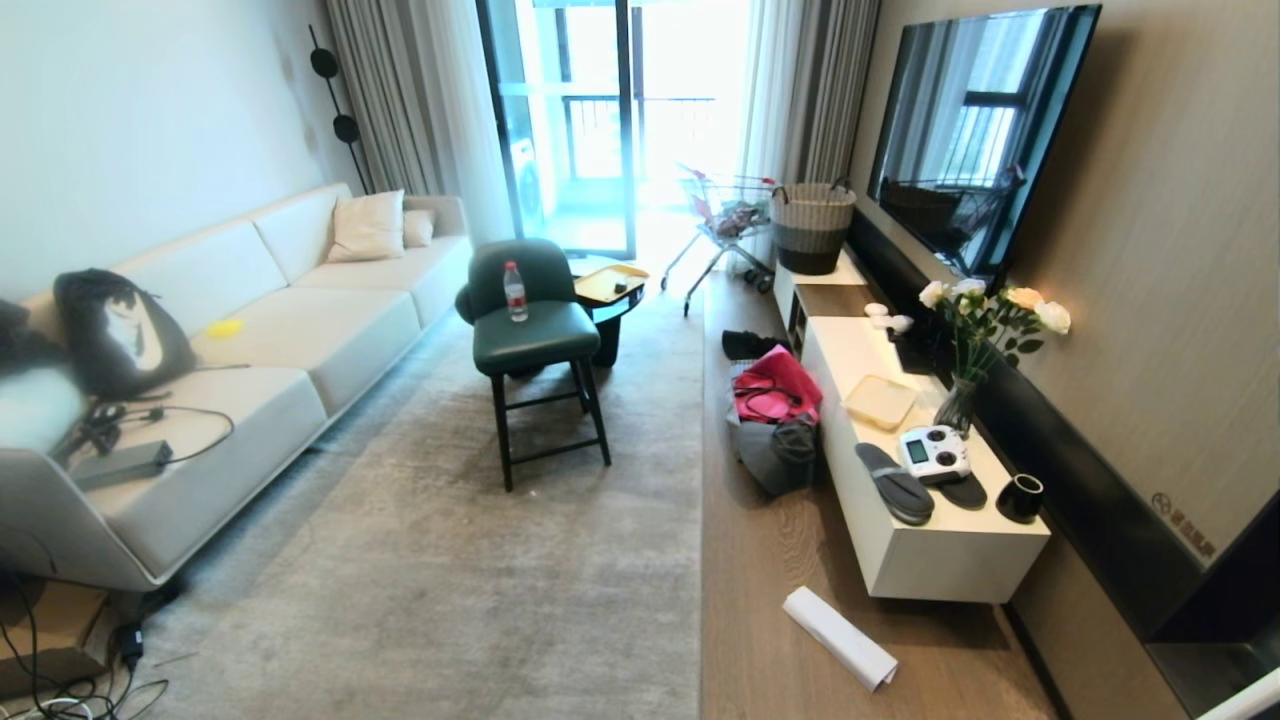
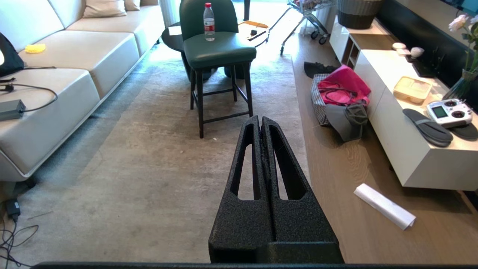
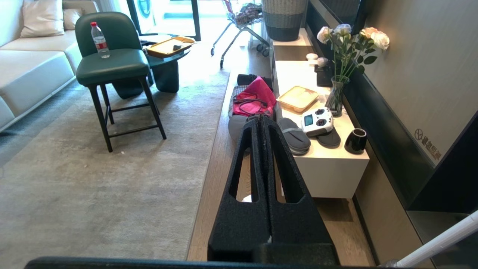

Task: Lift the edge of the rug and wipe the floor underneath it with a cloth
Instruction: Lift up the carpet

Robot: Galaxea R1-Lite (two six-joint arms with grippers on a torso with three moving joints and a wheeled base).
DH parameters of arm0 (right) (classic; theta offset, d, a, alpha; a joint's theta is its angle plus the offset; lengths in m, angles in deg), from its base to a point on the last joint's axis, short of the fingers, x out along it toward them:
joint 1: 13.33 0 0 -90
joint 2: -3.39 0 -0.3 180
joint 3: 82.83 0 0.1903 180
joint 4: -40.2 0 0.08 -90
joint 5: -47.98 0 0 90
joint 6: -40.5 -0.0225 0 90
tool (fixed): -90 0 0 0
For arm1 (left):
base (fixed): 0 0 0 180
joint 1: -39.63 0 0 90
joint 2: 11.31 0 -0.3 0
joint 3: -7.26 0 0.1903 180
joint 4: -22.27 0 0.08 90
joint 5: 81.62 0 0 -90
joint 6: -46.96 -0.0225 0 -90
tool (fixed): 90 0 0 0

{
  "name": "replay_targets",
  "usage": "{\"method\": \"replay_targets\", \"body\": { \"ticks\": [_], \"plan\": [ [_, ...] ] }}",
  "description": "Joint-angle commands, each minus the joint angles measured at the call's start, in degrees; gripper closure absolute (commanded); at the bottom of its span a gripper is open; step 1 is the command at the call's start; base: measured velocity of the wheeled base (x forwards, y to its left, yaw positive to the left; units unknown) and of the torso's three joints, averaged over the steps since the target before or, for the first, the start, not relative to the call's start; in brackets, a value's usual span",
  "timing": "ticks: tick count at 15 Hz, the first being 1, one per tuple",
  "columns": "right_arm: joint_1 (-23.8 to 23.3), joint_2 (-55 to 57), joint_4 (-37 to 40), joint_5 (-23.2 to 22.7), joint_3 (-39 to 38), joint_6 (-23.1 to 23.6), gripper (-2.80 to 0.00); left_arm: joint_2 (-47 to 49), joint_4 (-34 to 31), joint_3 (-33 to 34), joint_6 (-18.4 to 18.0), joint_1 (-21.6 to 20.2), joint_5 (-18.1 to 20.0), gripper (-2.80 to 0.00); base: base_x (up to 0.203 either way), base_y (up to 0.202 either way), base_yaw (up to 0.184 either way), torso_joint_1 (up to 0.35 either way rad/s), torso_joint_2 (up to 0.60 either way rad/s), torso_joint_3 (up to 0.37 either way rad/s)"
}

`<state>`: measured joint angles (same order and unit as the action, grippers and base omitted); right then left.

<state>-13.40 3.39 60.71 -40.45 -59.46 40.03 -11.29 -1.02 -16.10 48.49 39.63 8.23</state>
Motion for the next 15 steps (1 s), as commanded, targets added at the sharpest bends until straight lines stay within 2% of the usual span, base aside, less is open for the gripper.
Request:
{"method": "replay_targets", "body": {
  "ticks": [1, 15],
  "plan": [
    [0.0, 0.0, 0.0, 0.0, 0.0, 0.0, 0.00, 0.0, 0.0, 0.0, 0.0, 0.0, 0.0, 0.00, 0.000, 0.000, 0.000, 0.000, 0.00, 0.000],
    [0.0, 0.1, 0.0, -0.1, 0.0, -0.1, 0.00, 0.0, 0.0, 0.0, 0.0, 0.0, 0.0, 0.00, 0.000, 0.000, 0.000, 0.000, 0.00, 0.000]
  ]
}}
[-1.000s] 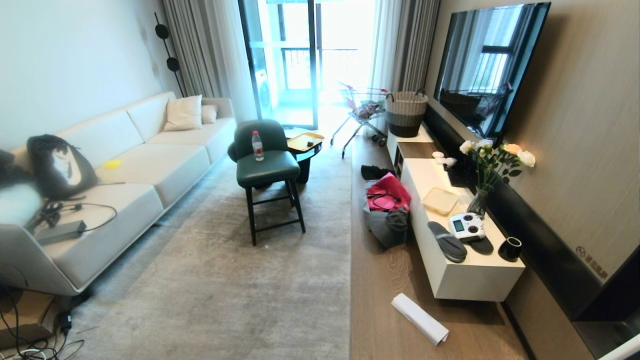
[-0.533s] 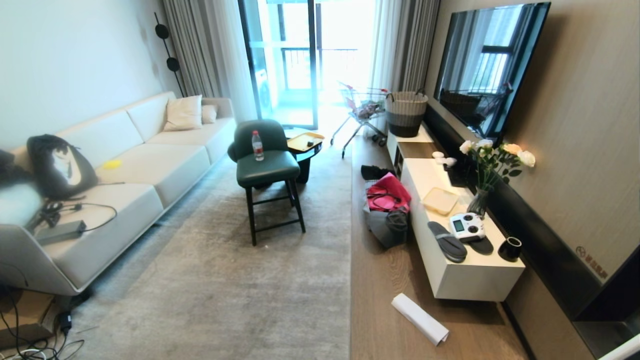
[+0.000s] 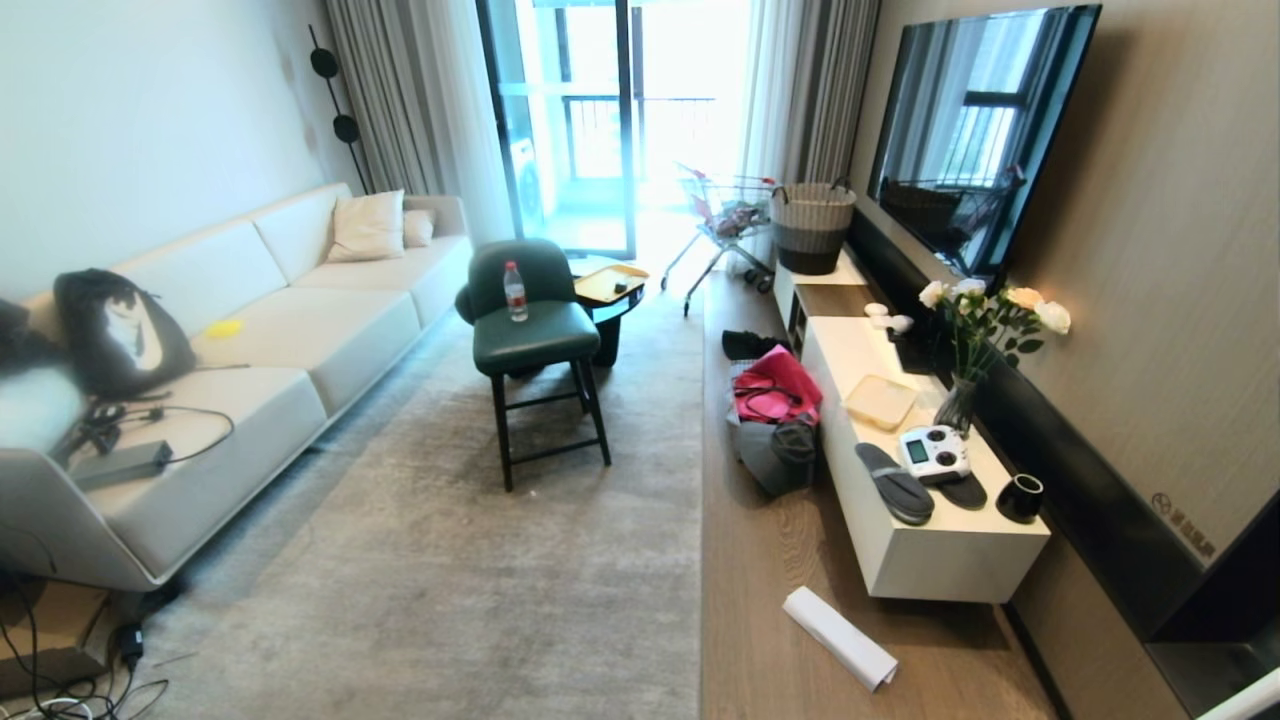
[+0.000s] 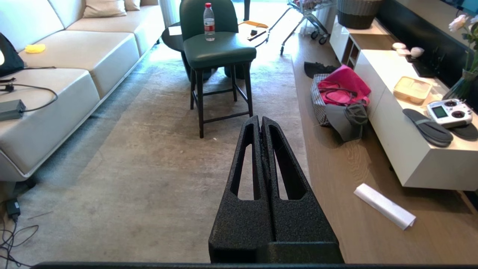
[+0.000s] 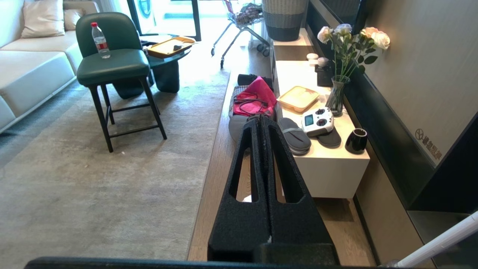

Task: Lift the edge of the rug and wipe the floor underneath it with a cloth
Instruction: Lift up the carpet

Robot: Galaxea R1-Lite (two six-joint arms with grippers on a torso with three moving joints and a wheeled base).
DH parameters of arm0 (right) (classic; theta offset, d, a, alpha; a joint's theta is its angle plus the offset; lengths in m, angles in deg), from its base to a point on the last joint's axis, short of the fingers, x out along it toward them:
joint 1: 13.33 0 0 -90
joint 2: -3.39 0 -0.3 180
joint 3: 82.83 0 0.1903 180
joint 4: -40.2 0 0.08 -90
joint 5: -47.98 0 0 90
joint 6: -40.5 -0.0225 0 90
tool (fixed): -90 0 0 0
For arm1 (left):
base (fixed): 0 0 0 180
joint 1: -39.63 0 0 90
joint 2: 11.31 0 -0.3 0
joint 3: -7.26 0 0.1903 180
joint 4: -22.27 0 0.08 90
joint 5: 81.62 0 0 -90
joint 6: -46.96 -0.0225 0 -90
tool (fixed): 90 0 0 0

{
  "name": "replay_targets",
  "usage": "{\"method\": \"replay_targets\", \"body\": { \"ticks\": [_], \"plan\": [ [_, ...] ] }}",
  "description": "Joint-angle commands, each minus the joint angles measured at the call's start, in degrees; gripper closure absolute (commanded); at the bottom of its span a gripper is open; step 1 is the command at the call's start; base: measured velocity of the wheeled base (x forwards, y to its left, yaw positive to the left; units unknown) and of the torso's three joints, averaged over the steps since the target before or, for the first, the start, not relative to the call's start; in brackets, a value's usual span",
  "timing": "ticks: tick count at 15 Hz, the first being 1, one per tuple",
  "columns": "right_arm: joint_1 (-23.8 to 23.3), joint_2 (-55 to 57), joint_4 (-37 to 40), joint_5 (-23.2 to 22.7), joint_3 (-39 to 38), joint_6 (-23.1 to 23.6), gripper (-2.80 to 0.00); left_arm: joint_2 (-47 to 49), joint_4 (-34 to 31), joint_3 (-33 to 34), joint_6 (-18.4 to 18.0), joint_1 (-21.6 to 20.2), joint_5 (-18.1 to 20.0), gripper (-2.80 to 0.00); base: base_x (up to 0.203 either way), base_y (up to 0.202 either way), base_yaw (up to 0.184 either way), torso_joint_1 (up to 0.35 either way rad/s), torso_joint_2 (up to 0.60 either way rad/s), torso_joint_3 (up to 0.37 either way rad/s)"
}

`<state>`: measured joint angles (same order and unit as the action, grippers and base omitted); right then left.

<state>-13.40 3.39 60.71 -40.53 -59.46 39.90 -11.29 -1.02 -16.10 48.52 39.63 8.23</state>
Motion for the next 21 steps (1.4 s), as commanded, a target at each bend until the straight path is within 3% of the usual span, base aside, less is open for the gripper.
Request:
{"method": "replay_targets", "body": {
  "ticks": [1, 21],
  "plan": [
    [0.0, 0.1, 0.0, 0.0, 0.0, 0.0, 0.00, 0.0, 0.0, 0.0, 0.0, 0.0, 0.0, 0.00, 0.000, 0.000, 0.000, 0.000, 0.00, 0.000],
    [0.1, 0.1, 0.1, 0.1, 0.0, -1.4, 0.00, 0.0, 0.0, 0.0, 0.0, 0.0, 0.0, 0.00, 0.000, 0.000, 0.000, -0.018, 0.04, 0.022]
  ]
}}
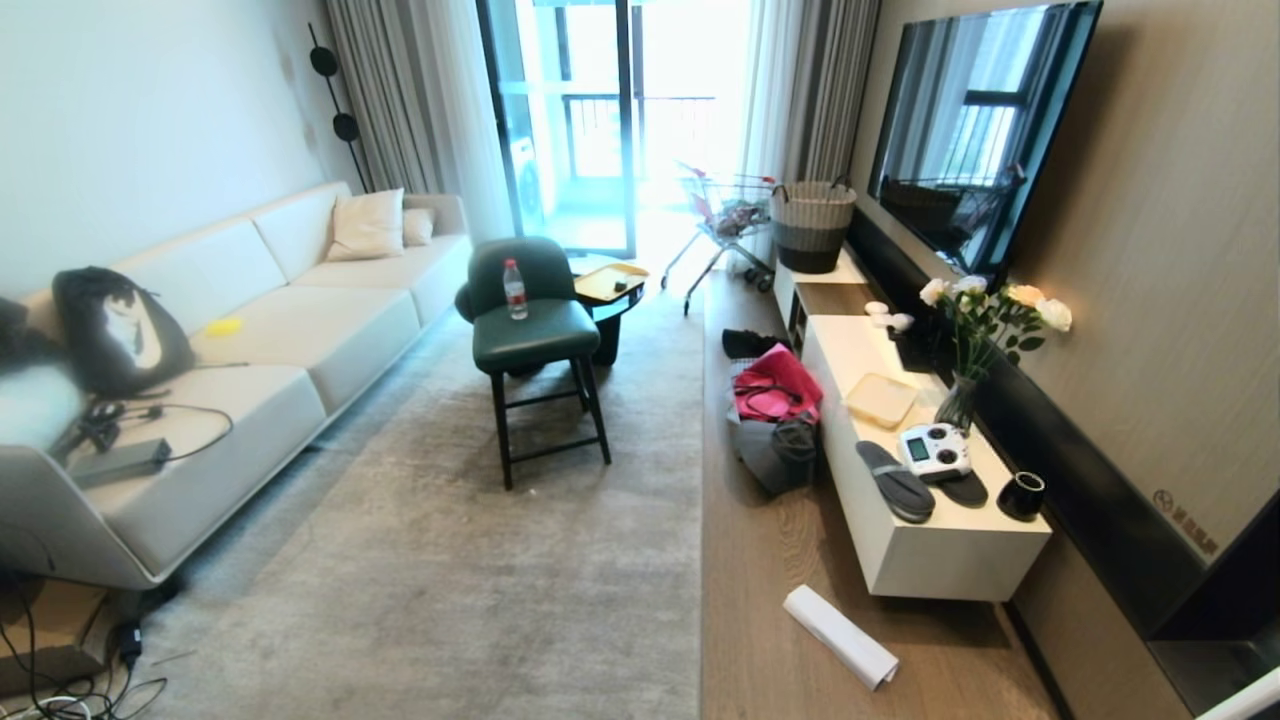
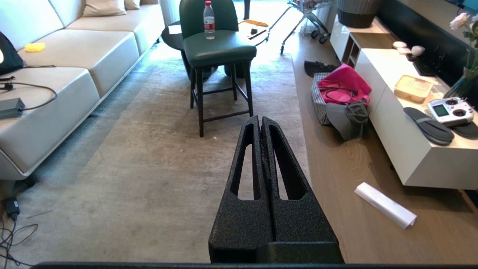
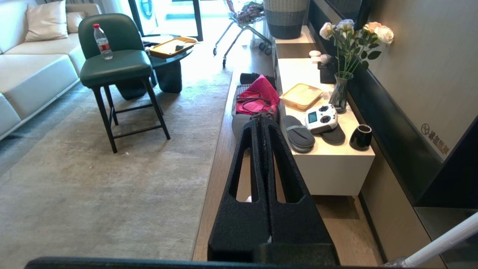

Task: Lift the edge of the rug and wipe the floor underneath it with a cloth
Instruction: Lift up the carpet

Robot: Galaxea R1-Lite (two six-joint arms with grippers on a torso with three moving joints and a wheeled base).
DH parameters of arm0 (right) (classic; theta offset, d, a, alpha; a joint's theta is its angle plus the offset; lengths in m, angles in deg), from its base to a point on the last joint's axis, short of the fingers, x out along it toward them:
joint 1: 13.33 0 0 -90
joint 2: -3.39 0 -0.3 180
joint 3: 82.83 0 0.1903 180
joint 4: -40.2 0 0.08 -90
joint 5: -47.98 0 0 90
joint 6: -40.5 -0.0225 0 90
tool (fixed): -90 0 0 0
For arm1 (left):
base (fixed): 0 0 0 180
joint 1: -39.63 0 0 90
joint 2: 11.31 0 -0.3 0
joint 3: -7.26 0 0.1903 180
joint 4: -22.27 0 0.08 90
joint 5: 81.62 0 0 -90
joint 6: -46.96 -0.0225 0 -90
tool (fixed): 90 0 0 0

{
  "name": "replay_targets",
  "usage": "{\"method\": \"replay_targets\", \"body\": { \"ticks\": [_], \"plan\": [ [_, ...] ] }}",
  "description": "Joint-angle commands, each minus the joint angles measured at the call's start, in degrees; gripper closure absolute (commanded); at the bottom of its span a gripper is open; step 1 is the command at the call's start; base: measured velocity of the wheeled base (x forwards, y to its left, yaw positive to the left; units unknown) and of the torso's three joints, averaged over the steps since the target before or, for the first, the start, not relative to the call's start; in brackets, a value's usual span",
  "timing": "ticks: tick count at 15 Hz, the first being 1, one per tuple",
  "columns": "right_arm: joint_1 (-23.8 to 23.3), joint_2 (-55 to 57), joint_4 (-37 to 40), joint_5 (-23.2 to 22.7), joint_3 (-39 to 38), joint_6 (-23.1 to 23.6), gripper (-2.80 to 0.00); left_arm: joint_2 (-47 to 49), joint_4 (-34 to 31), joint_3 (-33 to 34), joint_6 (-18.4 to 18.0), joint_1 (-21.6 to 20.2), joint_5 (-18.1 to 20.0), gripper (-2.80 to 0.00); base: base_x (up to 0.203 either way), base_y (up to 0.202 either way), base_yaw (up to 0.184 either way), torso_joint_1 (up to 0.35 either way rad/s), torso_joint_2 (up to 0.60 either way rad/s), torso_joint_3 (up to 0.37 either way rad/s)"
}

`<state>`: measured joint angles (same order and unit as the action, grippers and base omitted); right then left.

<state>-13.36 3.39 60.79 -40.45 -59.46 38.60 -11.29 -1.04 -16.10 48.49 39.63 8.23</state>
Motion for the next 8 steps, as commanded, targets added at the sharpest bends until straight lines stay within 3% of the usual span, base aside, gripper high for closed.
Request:
{"method": "replay_targets", "body": {
  "ticks": [1, 8],
  "plan": [
    [0.0, 0.1, 0.0, 0.0, 0.0, -0.1, 0.00, 0.0, 0.0, 0.0, 0.0, 0.0, 0.0, 0.00, 0.000, 0.000, 0.000, -0.061, 0.15, 0.076],
    [-0.1, 0.1, 0.0, 0.1, 0.0, -0.1, 0.00, 0.0, 0.0, 0.0, 0.0, 0.0, 0.0, 0.00, 0.000, 0.000, 0.000, -0.068, 0.16, 0.084]
  ]
}}
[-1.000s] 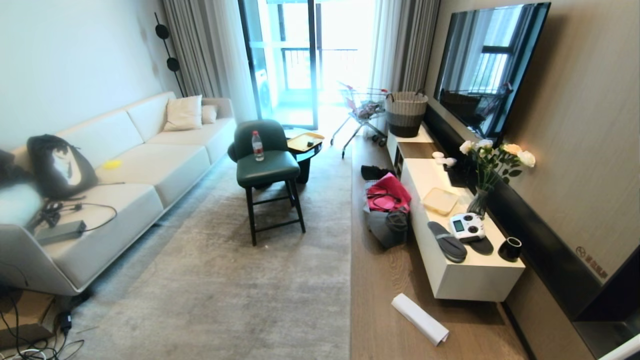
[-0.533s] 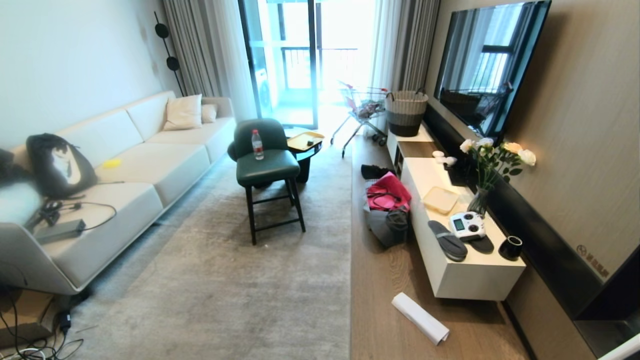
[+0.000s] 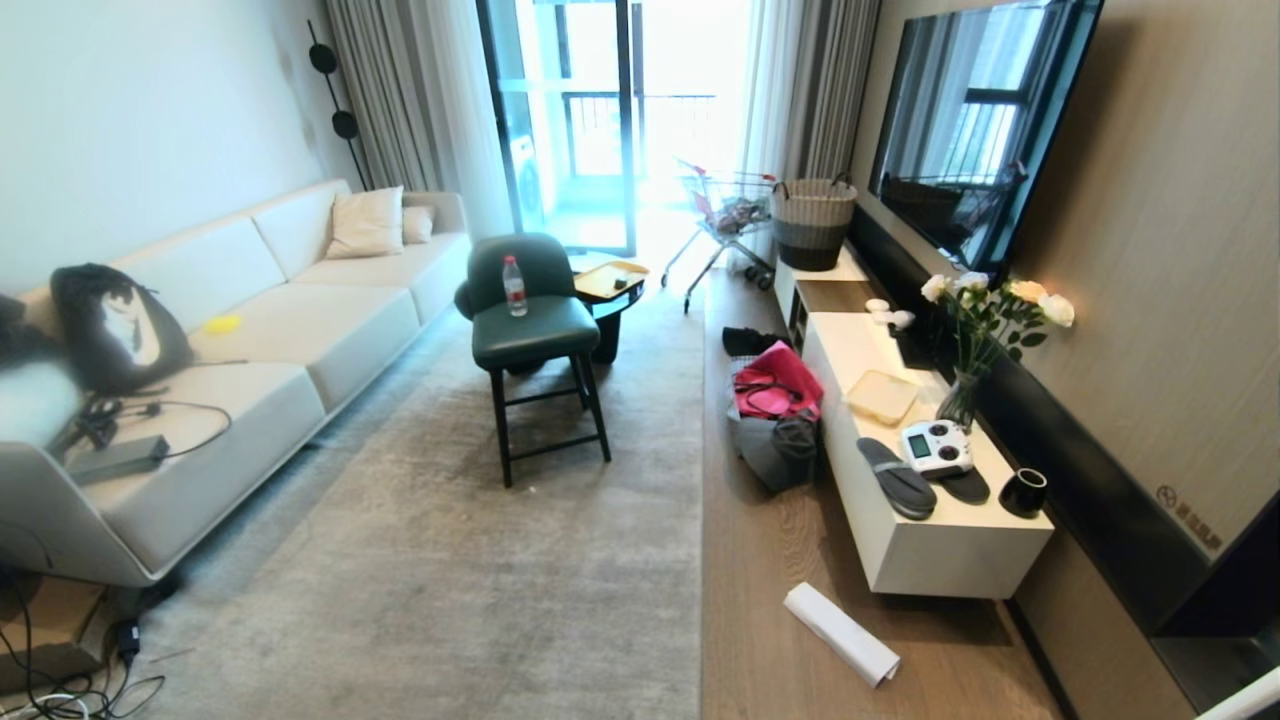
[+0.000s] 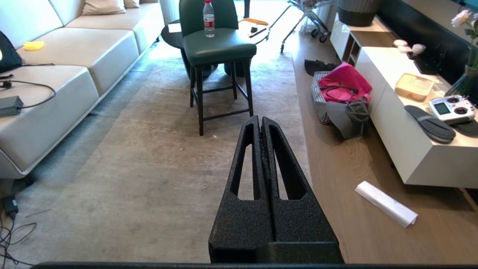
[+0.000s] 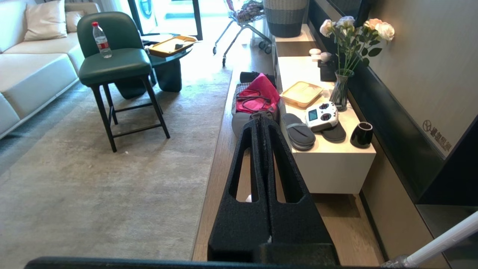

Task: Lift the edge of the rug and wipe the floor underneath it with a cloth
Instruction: Lift up the carpet

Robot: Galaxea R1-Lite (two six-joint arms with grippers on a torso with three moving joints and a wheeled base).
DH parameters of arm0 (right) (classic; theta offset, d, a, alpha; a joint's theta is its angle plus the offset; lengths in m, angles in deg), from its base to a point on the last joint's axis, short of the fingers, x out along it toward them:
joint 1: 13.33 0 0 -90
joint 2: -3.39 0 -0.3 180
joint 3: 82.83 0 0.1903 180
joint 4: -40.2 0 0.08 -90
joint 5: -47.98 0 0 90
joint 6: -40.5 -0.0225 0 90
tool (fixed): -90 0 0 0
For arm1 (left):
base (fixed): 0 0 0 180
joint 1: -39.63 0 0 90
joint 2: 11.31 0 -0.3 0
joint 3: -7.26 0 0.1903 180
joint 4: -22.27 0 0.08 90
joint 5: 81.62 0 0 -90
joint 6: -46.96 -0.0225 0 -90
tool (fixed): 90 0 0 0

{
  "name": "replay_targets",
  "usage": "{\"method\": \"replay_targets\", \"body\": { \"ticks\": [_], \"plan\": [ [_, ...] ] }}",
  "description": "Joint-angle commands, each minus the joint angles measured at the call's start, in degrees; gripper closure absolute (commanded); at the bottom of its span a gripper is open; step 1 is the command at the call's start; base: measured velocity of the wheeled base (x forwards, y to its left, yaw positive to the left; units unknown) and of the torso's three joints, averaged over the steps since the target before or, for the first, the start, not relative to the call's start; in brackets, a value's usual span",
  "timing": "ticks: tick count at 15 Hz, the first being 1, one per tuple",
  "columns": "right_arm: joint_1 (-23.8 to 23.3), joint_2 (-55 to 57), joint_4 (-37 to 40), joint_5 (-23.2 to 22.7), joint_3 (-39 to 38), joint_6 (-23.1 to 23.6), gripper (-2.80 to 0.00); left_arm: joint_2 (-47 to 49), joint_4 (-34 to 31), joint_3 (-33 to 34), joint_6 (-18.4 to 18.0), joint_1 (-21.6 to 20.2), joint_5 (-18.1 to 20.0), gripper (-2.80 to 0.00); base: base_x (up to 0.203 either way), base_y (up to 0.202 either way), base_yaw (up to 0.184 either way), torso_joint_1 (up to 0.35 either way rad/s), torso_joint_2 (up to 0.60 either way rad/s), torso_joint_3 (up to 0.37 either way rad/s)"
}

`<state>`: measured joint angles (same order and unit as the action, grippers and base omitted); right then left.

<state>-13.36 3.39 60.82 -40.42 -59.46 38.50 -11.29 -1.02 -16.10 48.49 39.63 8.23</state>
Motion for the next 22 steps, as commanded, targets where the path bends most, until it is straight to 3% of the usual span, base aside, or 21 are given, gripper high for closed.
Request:
{"method": "replay_targets", "body": {
  "ticks": [1, 22],
  "plan": [
    [0.0, 0.1, -0.1, 0.0, 0.0, 0.0, 0.00, 0.0, 0.0, 0.0, 0.0, 0.0, 0.0, 0.00, 0.000, 0.000, 0.000, -0.051, 0.13, 0.071],
    [0.0, 0.1, -0.1, 0.1, 0.0, 0.0, 0.00, 0.0, 0.0, 0.0, 0.0, 0.0, 0.0, 0.00, 0.000, 0.000, 0.000, -0.109, 0.25, 0.139]
  ]
}}
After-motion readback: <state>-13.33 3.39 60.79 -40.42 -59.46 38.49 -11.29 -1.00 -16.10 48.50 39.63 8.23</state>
